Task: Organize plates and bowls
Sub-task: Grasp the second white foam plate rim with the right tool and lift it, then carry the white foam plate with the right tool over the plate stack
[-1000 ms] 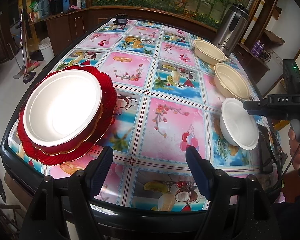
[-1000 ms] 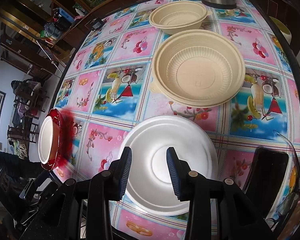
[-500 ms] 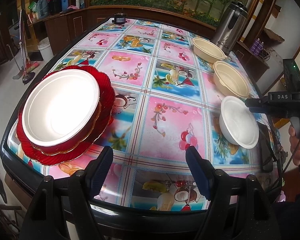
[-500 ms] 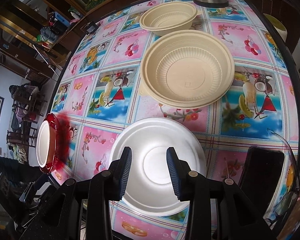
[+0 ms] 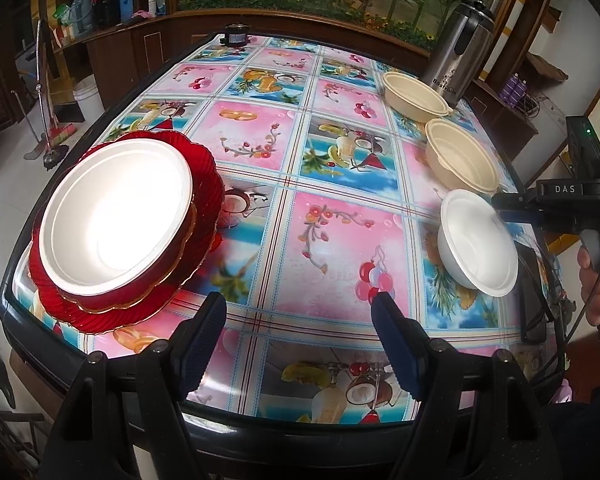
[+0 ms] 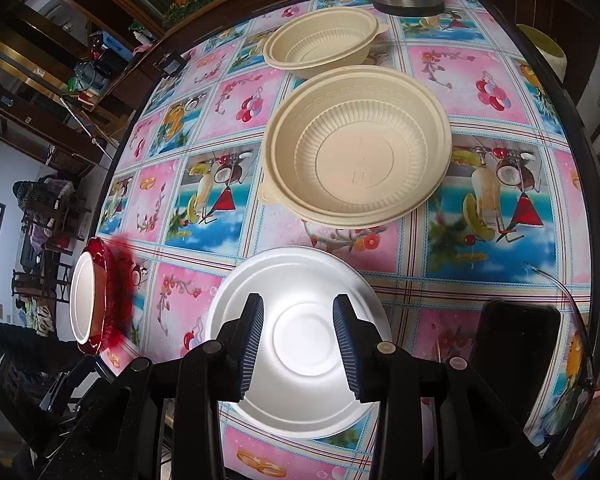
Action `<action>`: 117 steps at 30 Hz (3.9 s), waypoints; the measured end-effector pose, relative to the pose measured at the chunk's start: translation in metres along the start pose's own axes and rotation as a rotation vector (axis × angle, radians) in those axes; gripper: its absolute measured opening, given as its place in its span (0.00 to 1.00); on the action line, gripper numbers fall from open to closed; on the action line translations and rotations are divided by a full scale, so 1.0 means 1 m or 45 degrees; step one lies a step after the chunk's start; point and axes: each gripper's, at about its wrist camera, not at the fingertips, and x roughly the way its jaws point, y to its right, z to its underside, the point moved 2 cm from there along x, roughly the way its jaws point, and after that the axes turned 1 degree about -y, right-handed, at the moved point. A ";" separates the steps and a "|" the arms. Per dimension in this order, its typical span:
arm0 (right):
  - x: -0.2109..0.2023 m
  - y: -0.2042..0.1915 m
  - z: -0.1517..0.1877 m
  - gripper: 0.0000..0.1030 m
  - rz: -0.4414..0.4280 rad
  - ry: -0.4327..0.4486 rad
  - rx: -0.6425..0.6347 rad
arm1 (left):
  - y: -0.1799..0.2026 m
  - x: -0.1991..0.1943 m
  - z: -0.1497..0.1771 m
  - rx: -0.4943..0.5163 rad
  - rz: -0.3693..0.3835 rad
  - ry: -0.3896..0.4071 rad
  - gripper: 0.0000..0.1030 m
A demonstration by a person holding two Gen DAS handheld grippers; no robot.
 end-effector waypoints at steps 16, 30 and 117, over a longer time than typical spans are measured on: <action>-0.006 0.022 -0.003 0.38 0.013 0.018 0.044 | 0.017 0.012 -0.007 0.054 0.026 -0.029 0.72; -0.019 0.050 0.001 0.38 -0.003 0.061 0.086 | 0.042 0.029 -0.018 0.088 0.155 -0.094 0.72; 0.041 -0.080 0.028 0.10 -0.149 -0.154 -0.327 | 0.030 0.042 -0.031 0.097 0.196 -0.158 0.42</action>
